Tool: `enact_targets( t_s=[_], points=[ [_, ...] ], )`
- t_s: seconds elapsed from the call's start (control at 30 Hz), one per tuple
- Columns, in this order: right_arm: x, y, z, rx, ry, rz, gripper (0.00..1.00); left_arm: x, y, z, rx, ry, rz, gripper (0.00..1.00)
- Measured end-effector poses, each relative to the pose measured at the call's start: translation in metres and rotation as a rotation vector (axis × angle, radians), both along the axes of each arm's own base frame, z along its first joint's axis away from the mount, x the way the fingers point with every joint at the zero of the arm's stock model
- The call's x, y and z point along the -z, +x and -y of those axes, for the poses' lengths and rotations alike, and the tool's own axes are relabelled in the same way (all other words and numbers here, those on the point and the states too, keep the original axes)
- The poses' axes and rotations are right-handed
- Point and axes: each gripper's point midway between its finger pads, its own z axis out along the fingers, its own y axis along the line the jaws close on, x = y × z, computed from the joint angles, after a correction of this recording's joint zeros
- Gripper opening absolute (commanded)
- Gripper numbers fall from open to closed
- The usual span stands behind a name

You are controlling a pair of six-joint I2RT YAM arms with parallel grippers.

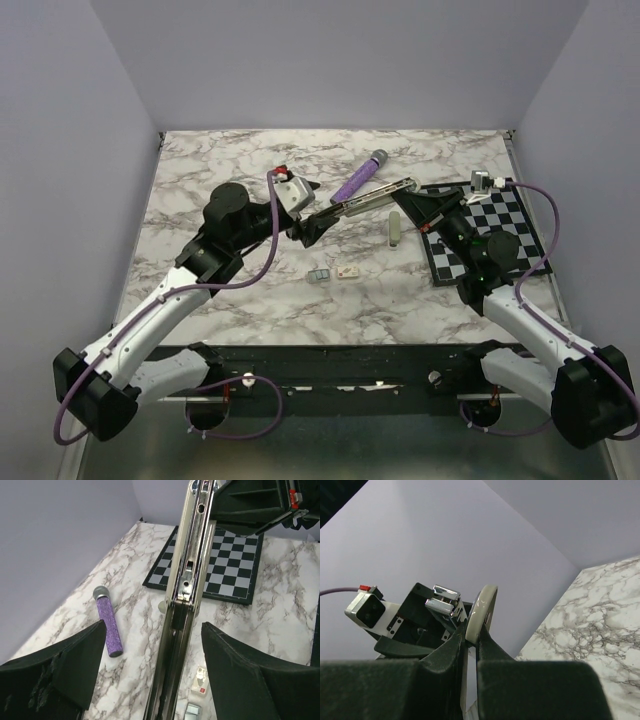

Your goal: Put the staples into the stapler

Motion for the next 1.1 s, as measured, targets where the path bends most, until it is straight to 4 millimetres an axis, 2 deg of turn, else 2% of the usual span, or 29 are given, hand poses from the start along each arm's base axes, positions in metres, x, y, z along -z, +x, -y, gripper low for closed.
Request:
enact_targets(
  t_s=[0.27,0.43,0.5,0.8,1.0,1.1],
  points=[
    [0.001,-0.002,-0.001,-0.011,-0.006,0.001,0.01,-0.018,0.001,0.027,0.119,0.056,0.054,0.67],
    [0.003,-0.002,-0.002,-0.014,-0.009,-0.002,0.01,-0.013,-0.005,0.043,0.179,0.086,0.046,0.60],
    [0.003,-0.002,-0.002,-0.015,-0.010,-0.002,0.01,-0.008,-0.006,0.047,0.192,0.100,0.039,0.54],
    [0.004,-0.003,-0.003,-0.020,-0.012,0.000,0.01,0.002,-0.007,0.052,0.207,0.135,0.022,0.34],
    [0.005,-0.002,-0.003,-0.021,-0.016,-0.005,0.01,0.004,-0.005,0.053,0.209,0.142,0.013,0.34],
    [0.007,0.000,-0.002,-0.019,-0.018,-0.009,0.01,0.007,-0.003,0.055,0.208,0.145,0.006,0.39]
  ],
)
